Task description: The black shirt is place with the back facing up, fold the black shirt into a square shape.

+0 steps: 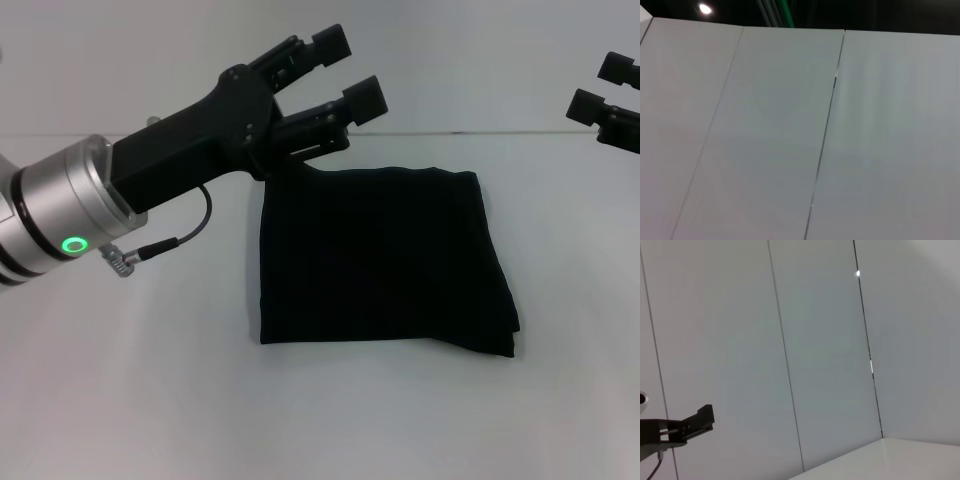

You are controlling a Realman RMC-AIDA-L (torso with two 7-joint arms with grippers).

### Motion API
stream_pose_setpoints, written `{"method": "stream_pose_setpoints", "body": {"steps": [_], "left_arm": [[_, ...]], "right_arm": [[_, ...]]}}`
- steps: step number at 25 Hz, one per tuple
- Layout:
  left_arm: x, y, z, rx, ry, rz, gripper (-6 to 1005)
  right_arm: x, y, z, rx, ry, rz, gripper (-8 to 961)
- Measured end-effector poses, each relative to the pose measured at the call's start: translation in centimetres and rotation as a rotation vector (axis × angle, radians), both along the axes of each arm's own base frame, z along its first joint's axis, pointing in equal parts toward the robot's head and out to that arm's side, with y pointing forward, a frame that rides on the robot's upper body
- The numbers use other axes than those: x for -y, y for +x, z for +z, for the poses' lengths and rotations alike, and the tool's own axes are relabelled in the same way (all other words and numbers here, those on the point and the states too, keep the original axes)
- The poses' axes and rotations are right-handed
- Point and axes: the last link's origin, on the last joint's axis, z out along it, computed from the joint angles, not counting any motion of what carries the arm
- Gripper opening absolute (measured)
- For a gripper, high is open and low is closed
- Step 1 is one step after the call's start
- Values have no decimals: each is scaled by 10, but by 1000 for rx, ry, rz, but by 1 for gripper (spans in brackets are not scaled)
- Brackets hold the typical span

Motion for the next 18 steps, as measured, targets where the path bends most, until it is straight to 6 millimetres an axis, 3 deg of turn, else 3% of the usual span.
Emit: {"method": "stream_pose_setpoints", "body": {"steps": [18], "left_arm": [[-1,3,0,-5,-6,-11,950]], "right_arm": [[-1,-3,-2,0,0,11,895]]}}
